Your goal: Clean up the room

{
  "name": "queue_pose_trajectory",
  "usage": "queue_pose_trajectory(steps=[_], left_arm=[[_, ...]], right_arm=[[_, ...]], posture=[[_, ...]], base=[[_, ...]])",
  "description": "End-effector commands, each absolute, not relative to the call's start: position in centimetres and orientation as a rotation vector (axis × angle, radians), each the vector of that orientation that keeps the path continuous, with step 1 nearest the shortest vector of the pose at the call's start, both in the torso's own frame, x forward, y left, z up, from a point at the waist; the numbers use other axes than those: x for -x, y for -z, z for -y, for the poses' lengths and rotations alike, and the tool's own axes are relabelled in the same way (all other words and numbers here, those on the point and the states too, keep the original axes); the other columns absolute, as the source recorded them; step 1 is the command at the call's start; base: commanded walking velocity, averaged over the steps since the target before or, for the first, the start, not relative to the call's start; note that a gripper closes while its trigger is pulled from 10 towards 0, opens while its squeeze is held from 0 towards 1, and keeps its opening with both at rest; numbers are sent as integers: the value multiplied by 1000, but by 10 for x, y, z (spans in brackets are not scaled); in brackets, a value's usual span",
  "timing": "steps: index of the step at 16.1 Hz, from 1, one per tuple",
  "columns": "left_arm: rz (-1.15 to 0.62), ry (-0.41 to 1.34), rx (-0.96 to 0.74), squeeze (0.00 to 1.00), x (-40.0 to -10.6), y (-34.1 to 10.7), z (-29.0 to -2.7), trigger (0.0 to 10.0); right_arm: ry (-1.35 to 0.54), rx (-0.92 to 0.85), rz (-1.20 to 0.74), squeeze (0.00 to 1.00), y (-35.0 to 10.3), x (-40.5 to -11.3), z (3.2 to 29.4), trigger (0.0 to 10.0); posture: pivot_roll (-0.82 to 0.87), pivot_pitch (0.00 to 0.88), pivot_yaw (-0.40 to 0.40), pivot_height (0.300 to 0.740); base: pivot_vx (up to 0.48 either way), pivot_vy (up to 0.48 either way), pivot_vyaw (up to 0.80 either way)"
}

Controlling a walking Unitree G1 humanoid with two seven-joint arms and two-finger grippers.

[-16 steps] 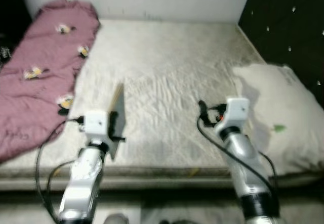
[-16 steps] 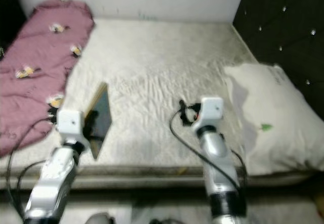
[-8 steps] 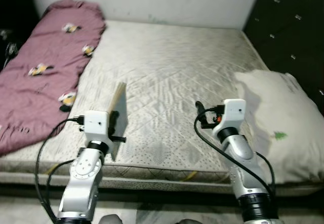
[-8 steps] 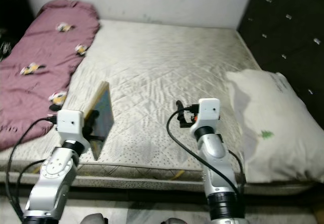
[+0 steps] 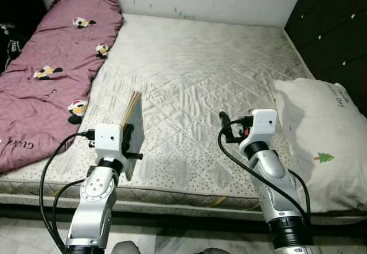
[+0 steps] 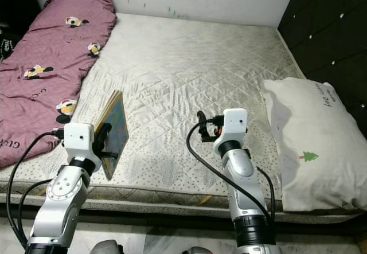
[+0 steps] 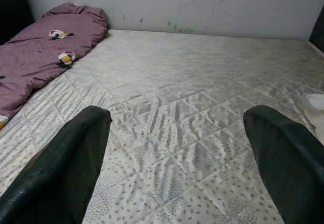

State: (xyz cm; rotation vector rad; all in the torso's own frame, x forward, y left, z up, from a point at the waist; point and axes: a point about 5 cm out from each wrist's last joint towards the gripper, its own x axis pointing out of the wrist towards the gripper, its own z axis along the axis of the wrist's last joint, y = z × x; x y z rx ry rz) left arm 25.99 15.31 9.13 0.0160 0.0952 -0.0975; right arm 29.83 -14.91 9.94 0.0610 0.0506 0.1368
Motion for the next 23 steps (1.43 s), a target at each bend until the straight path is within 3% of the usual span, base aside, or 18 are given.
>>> queue_pose_trajectory(steps=[1, 4, 15, 23], left_arm=[[-58, 98, -14, 0, -263, -99, -151, 10000], [-58, 100, -18, 0, -262, -99, -151, 10000], [-61, 98, -18, 0, -262, -98, -151, 10000], [-20, 166, 28, 0, -257, -103, -148, 10000]], right_arm=[[-131, -58, -38, 0, -102, -300, 151, 10000], [-149, -41, -26, 0, -103, -298, 150, 10000], [-137, -45, -33, 0, -102, -297, 151, 10000], [-128, -40, -24, 0, -103, -298, 153, 10000]], posture=[[-38, 0, -58, 740], [-38, 0, -60, 740], [-39, 0, -60, 740], [-39, 0, -62, 740]], base=[[0, 0, 0], [0, -401, 533], [0, -468, 0], [70, 0, 0]])
